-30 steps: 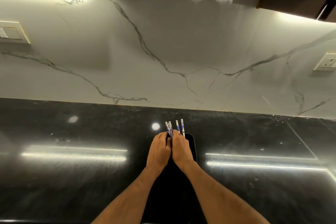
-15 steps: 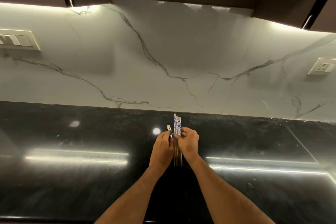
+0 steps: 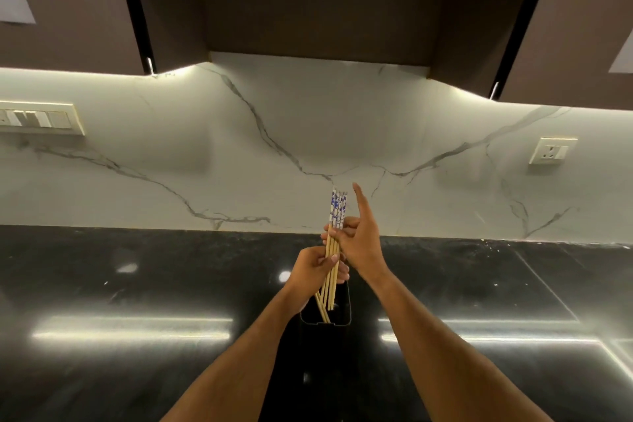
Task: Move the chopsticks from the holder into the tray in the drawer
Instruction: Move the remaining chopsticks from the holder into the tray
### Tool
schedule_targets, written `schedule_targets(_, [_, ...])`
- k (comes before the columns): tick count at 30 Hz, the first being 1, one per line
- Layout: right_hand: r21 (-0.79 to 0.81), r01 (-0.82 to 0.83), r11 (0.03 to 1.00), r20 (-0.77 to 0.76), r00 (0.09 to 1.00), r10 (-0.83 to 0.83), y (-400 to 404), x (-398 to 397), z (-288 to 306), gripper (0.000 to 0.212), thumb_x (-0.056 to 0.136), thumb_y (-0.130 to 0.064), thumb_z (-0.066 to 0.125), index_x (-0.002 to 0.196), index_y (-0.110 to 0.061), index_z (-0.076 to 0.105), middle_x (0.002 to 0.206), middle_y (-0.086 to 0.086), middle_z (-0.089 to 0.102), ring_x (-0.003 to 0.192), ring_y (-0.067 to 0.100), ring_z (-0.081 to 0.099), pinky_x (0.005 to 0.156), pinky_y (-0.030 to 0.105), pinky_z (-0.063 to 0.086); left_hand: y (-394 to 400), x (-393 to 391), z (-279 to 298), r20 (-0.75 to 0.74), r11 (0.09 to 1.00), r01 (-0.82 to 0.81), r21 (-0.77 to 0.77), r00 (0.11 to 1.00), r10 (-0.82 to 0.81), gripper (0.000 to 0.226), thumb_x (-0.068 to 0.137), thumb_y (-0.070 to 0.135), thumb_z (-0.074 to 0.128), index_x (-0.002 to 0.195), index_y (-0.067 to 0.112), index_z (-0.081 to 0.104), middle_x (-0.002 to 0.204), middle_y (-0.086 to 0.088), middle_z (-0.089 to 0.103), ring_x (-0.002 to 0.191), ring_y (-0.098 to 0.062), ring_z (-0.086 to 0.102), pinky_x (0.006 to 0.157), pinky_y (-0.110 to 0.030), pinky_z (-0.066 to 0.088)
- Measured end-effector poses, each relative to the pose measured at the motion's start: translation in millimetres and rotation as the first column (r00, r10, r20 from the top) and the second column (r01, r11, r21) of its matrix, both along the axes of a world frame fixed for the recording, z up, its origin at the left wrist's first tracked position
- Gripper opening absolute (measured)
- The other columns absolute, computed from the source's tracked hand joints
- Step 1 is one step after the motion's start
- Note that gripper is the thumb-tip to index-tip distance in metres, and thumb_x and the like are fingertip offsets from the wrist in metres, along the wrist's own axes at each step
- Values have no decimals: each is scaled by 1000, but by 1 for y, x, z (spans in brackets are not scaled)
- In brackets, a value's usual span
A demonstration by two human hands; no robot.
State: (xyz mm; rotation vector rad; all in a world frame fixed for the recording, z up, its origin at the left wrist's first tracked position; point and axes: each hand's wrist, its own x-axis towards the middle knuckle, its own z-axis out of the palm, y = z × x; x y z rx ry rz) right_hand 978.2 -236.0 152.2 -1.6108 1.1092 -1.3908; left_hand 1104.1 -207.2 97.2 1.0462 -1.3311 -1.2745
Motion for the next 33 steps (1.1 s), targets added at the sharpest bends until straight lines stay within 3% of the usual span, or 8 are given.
schedule_targets(3, [-39,-96,995,-112,989,91,7,-14,19,116,83,10,75,160,-40,4,110,18,71,83,18,77,74,31,64,12,-2,8,-7,1000,24,19,1000,-24,21,104,13,53,108,0,69,92,-18,77,88,-34,76,85,-44,62])
schedule_targets(7, [-60,-177,982,-234,959,158,15,-25,35,110,78,10,79,159,-34,20,130,24,58,83,4,72,72,29,63,26,-4,13,30,997,53,50,998,-55,21,105,12,52,108,1,69,92,-17,77,88,-32,77,87,-46,62])
schedule_targets(11, [-57,-198,978,-216,959,182,23,-32,38,94,78,8,80,153,-27,37,117,21,65,92,25,75,77,37,64,39,-4,17,48,994,87,68,995,-90,21,105,12,52,110,1,69,95,-18,77,91,-33,76,89,-47,61])
schedule_targets(15, [-63,-192,979,-131,974,182,30,-36,41,85,77,7,82,147,-22,43,111,16,69,90,25,76,74,34,64,48,-1,21,62,990,124,73,990,-128,22,105,13,52,112,0,68,97,-19,76,93,-33,75,90,-46,61])
schedule_targets(18, [-40,-185,982,-29,983,184,33,-40,44,82,77,9,81,146,-19,45,111,15,72,91,29,77,80,43,64,54,0,24,83,986,150,73,984,-156,23,105,14,51,113,1,68,99,-20,75,95,-34,75,90,-45,61])
schedule_targets(21, [-41,-182,982,-22,983,182,37,-41,43,68,79,10,78,139,-13,55,111,16,72,93,31,76,83,52,62,58,-1,26,86,984,163,78,982,-169,23,105,13,50,114,1,68,100,-21,75,95,-34,75,90,-44,61])
schedule_targets(29, [-56,-108,993,-25,994,107,42,-48,39,53,80,8,79,128,-9,63,109,11,74,90,27,77,84,53,62,68,-2,28,95,988,141,66,985,-146,22,104,9,52,117,2,68,101,-18,76,97,-32,75,90,-43,61])
schedule_targets(33, [-51,-116,992,-13,993,115,45,-47,40,67,81,6,78,141,-11,54,110,11,74,92,27,77,84,44,63,69,-4,29,122,988,131,76,983,-140,21,103,8,53,116,2,68,99,-18,77,95,-32,76,91,-44,61])
